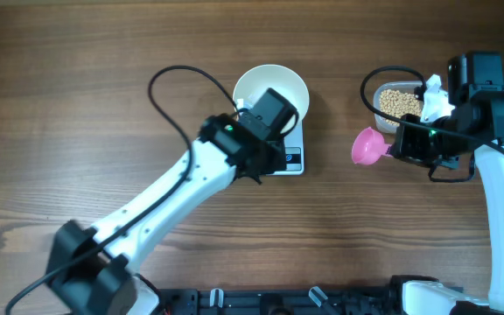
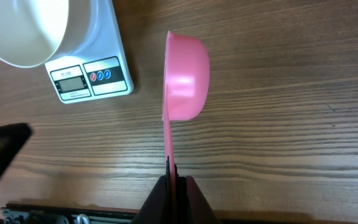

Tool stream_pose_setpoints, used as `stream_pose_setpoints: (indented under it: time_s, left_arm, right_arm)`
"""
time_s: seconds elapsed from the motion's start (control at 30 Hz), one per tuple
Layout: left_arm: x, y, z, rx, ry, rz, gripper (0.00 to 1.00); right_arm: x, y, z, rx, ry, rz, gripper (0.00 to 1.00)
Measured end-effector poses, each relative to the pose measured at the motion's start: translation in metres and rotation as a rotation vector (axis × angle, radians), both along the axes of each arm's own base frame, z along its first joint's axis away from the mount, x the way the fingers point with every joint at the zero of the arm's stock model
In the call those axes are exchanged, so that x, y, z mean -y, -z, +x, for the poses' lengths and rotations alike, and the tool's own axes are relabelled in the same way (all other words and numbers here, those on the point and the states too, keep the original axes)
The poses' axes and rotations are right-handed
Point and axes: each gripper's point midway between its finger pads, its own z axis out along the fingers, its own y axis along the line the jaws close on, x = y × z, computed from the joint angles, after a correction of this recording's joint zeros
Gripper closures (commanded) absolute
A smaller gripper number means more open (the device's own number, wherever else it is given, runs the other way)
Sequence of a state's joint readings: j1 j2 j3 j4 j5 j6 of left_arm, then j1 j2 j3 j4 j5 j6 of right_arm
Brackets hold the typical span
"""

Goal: Scoop item into bowl and weigh 150g on scale

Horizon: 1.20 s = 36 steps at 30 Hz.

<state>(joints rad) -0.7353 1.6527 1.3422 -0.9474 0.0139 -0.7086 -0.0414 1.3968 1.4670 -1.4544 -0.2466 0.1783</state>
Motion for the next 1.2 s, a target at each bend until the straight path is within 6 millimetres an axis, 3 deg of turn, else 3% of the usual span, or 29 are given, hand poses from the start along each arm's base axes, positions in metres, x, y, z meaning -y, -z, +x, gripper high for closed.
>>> stream_pose_setpoints:
  time_s: [0.1, 0.23, 0.43, 0.47, 0.57, 0.67, 0.77, 0.9, 1.0, 1.07, 1.2]
  left_arm:
    - [0.0, 0.011, -0.003, -0.03, 0.005, 0.027, 0.96]
    - [-0.008, 0.006, -0.001, -0.028, -0.015, 0.023, 0.96]
    - [-0.054, -0.043, 0.003, 0.036, -0.085, -0.025, 0.96]
    - [-0.067, -0.061, -0.001, 0.073, -0.085, -0.038, 0.96]
    - [-0.077, -0.083, -0.006, 0.138, -0.057, -0.067, 0.96]
    - [-0.072, -0.094, -0.002, 0.221, -0.028, -0.137, 0.96]
    - [-0.054, -0.082, 0.004, 0.244, 0.013, -0.222, 0.96]
    - [-0.041, -0.027, 0.0, 0.149, 0.01, -0.268, 0.96]
    - [-0.042, 0.003, -0.009, 0.06, -0.008, -0.25, 0.96]
    - [-0.04, 0.008, -0.01, 0.041, -0.013, -0.257, 0.96]
    - [-0.031, -0.001, 0.002, 0.097, -0.01, -0.299, 0.96]
  right_arm:
    - [0.0, 0.0, 0.0, 0.0, 0.0, 0.0, 0.96]
    - [0.0, 0.0, 0.0, 0.0, 0.0, 0.0, 0.95]
    - [0.003, 0.001, 0.0, -0.001, 0.003, -0.018, 0.96]
    - [0.003, 0.001, 0.0, -0.001, 0.004, -0.019, 0.96]
    - [0.004, 0.001, 0.0, -0.001, 0.004, -0.023, 0.96]
    - [0.004, 0.001, 0.0, -0.001, 0.004, -0.023, 0.96]
    - [0.004, 0.001, 0.001, 0.002, 0.005, -0.026, 0.96]
    - [0.005, 0.0, 0.003, 0.012, 0.005, -0.029, 0.96]
    - [0.005, 0.0, 0.003, 0.012, 0.006, -0.03, 0.96]
    - [0.005, 0.0, 0.003, 0.013, 0.006, -0.031, 0.96]
    - [0.005, 0.0, 0.006, 0.022, 0.006, -0.031, 0.96]
